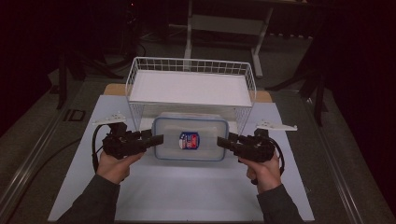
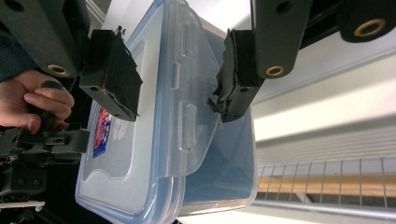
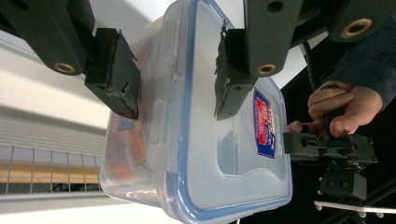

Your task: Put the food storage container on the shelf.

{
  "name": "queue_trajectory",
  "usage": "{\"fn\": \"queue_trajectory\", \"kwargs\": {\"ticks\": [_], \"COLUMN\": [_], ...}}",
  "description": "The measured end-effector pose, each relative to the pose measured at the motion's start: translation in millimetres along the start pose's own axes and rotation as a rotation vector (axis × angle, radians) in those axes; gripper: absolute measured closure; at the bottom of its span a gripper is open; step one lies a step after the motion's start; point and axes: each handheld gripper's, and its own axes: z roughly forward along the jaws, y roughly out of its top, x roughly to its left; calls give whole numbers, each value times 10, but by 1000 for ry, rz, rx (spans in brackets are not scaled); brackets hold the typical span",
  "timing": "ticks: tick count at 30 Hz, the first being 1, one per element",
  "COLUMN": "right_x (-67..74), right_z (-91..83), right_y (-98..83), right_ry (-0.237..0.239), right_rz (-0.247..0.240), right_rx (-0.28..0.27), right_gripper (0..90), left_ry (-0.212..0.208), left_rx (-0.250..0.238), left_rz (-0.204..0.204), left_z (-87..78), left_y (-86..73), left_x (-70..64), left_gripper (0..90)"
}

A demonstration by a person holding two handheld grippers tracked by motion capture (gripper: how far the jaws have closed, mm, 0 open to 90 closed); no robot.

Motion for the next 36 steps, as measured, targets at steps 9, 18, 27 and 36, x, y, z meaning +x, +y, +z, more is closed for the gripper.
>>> {"fn": "queue_trajectory", "kwargs": {"ticks": [9,18,27,36], "right_x": [31,13,11,7], "right_z": [-5,11,12,3], "right_y": [164,269,412,539], "right_ry": [-2,5,7,4], "right_rz": [-24,-32,-58,-79], "right_rx": [-22,-40,-64,-79], "right_gripper": [517,517,517,517], "left_ry": [5,9,10,6], "left_rx": [-23,-44,-70,-98], "left_rz": [21,35,53,70], "left_z": [-32,-43,-52,-45], "left_y": [151,277,398,522], "left_x": [-19,-18,-22,-19], "left_gripper": [486,487,488,488]}}
